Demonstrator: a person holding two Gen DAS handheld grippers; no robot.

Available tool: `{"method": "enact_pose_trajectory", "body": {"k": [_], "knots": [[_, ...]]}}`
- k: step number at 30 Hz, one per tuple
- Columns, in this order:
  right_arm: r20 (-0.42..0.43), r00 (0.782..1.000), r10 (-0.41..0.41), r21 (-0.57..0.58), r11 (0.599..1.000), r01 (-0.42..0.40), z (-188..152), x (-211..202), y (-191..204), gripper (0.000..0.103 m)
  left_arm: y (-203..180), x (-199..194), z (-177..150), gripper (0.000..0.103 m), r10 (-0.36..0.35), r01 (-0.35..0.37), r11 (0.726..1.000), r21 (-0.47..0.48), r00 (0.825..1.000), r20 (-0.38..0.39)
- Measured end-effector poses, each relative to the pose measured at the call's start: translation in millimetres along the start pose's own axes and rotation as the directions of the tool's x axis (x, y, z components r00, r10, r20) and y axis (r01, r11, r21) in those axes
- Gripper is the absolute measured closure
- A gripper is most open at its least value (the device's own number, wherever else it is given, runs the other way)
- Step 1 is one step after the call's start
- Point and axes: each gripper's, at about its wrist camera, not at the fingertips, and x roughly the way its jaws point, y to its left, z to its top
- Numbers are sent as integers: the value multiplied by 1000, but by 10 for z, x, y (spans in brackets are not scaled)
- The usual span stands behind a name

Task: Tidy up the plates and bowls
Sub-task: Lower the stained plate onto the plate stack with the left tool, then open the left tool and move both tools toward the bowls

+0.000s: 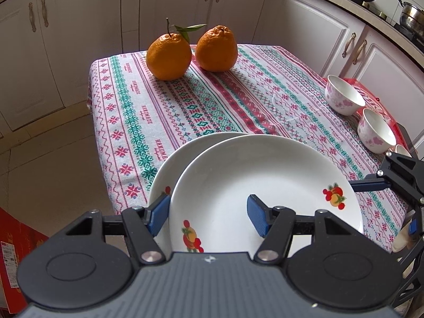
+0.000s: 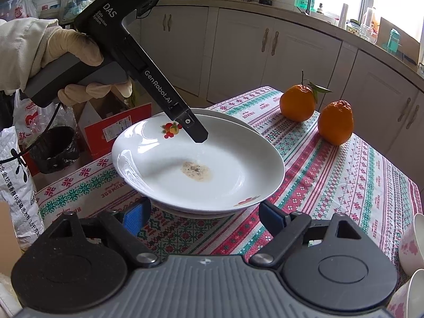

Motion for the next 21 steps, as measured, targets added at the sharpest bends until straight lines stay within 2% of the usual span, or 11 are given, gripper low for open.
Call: {"method": "enact_pose_trajectory", "body": {"k": [8,18,21], "knots": [[3,1000,-4,-14,1000,4,-2,4,4,5,-16,-40,-2,37,10,-10,1000,1,1000,12],[8,1000,-2,-33,999,2,36,43,11,4,-19,-79,5,25,56,-57,998,19,998,38],[1,1000,2,-24,1000,-2,-6,22,1,2,0,-96,6,24,52,-53,999,9,998,46]]}}
